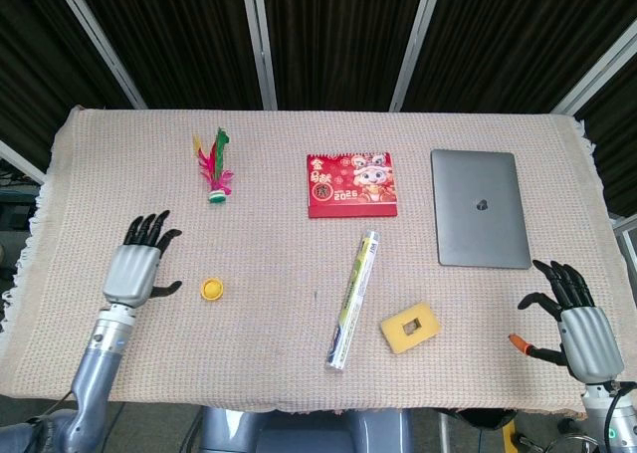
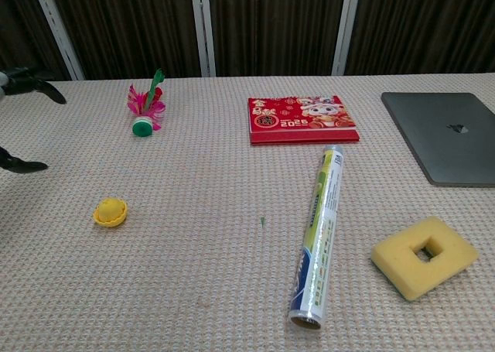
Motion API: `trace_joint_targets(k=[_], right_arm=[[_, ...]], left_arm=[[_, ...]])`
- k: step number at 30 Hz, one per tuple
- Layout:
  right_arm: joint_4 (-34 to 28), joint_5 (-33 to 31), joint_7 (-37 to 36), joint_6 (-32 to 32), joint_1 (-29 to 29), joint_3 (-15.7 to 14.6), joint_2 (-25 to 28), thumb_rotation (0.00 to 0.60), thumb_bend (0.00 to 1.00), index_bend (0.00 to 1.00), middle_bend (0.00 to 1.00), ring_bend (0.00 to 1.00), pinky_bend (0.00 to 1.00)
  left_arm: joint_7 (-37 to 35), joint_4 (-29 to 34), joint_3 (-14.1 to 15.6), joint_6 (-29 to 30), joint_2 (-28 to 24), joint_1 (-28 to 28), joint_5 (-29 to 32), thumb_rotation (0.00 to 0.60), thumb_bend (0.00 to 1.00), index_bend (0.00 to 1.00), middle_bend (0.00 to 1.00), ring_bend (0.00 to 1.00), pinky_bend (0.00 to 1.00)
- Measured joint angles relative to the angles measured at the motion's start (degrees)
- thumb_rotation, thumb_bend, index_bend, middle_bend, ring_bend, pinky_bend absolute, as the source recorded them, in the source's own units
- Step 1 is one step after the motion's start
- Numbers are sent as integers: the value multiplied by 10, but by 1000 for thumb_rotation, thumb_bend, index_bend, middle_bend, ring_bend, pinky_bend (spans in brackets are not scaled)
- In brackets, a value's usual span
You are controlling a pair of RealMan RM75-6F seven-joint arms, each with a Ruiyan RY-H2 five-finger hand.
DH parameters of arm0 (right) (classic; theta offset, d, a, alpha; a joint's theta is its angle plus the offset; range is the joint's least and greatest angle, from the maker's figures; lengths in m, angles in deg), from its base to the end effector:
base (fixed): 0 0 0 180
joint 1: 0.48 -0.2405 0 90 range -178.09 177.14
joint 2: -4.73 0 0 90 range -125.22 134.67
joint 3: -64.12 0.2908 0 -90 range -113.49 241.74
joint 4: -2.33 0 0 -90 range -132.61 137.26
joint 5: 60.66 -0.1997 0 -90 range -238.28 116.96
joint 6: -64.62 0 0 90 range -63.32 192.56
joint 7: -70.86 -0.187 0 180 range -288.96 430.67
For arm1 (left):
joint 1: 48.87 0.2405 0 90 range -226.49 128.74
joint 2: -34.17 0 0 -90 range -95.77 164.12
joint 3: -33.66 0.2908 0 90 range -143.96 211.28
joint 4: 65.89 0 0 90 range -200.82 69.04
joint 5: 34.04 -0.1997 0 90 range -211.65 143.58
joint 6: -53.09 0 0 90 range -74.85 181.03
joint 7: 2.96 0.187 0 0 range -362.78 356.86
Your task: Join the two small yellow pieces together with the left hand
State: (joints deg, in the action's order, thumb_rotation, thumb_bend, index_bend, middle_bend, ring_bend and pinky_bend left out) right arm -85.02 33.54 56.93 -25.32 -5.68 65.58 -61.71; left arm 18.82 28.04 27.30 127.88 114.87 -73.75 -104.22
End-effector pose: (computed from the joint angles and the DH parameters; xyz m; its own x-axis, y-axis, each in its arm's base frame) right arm -0.3219 -0.2216 0.1758 0.2119 0.0257 0.9769 -0.9632 -0.1638 0.2133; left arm -0.2510 0.3332 0.0656 0.4276 0.0792 0.9005 0.8995 -0.1365 -0.4151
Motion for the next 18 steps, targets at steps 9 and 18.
trace_joint_targets(k=[9,18], right_arm=[[-3,0,11,1,-2,2,-4,600,0,467,74,0,0],[-5,-2,8,9,-6,3,-3,600,0,460,74,0,0]], left_arm=[[-143,71,94,104,-144,125,-126,600,154,128,0,0,0],[-191,71,98,88,-144,148,-110,600,138,73,0,0,0]])
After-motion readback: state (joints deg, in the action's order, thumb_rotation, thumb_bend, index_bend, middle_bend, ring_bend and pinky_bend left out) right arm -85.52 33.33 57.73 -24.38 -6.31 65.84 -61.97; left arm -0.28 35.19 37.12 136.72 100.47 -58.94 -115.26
